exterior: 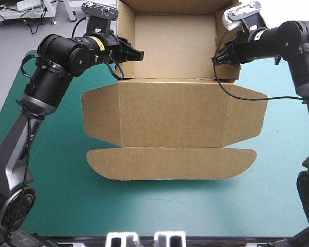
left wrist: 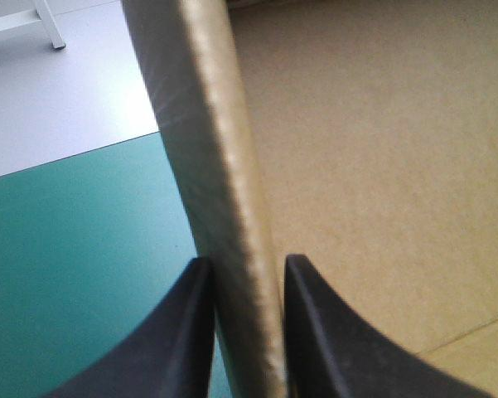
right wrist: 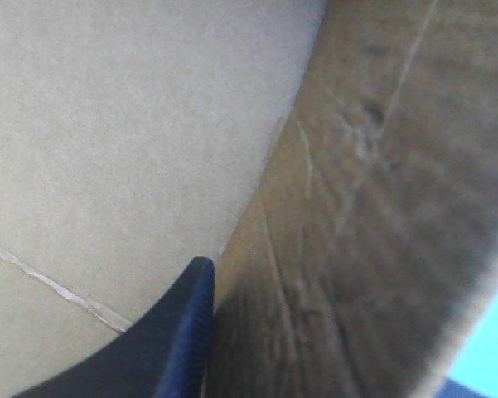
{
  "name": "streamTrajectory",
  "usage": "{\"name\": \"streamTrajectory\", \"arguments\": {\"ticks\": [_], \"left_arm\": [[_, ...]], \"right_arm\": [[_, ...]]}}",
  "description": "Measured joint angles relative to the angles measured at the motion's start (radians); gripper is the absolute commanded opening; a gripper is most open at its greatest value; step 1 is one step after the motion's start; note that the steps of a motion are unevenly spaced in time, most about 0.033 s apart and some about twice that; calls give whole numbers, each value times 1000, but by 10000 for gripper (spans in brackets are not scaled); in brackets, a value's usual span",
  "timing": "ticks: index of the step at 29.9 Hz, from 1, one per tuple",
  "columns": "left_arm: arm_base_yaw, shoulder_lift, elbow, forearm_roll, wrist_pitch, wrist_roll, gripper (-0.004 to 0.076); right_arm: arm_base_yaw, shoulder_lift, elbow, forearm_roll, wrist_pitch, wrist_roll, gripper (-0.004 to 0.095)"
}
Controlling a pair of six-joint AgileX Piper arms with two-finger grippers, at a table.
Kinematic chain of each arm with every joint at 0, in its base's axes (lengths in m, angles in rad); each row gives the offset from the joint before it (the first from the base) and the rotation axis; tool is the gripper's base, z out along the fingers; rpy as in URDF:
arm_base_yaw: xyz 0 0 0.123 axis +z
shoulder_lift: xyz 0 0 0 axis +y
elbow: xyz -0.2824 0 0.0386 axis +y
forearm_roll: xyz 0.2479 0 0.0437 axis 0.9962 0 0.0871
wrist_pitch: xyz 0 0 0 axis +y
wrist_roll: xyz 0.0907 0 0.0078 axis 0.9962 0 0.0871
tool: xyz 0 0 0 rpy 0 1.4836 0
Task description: Fold the box
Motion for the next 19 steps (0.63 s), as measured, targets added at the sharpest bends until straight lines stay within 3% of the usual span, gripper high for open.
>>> {"name": "streamTrajectory", "arguments": {"ticks": [10,19], "left_arm": [[1,37,0,-4,-9,16,47],[3,167,0,-8,100,39,11]], "right_arm": [[0,18,0,-11,35,45,-19],[0,155,2,-55,109,102,-20]]}}
